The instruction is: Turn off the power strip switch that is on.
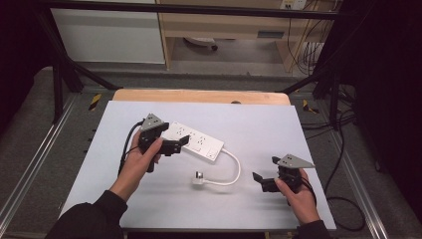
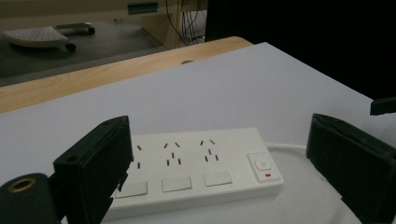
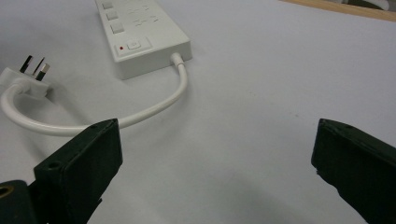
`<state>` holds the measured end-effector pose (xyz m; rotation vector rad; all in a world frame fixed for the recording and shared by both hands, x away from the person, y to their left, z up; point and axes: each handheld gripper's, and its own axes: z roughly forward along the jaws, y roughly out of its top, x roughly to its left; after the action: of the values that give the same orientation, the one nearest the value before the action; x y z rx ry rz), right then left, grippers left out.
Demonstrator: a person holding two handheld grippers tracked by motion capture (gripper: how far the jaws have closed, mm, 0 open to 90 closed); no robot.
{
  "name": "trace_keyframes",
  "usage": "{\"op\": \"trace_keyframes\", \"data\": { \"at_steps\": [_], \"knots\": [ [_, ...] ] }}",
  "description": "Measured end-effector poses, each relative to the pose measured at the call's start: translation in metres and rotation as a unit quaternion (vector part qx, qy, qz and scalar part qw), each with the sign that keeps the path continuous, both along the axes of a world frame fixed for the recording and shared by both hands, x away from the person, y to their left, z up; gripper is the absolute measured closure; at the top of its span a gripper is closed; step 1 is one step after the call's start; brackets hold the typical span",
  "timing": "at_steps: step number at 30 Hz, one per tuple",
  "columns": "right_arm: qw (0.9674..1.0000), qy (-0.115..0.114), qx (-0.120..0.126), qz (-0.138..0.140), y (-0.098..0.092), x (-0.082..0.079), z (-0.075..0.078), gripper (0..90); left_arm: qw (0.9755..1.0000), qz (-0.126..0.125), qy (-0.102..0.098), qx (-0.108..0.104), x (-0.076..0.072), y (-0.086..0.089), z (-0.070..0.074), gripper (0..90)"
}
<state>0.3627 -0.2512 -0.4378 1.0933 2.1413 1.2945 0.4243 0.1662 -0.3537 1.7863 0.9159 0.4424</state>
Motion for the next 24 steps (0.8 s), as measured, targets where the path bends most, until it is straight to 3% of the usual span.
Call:
{"op": "trace_keyframes", "data": {
  "at_steps": [15,24],
  "knots": [
    [1.0000,0.002,-0.004,-0.003,0.000,0.000,-0.001,2.4,0.9998,0.011,-0.010,-0.013,-0.019,0.026,0.008,5.8],
    [1.0000,0.002,-0.006,-0.007,0.000,0.000,-0.001,2.5,0.9996,0.021,-0.011,-0.015,-0.035,0.043,0.003,5.7]
  ]
}}
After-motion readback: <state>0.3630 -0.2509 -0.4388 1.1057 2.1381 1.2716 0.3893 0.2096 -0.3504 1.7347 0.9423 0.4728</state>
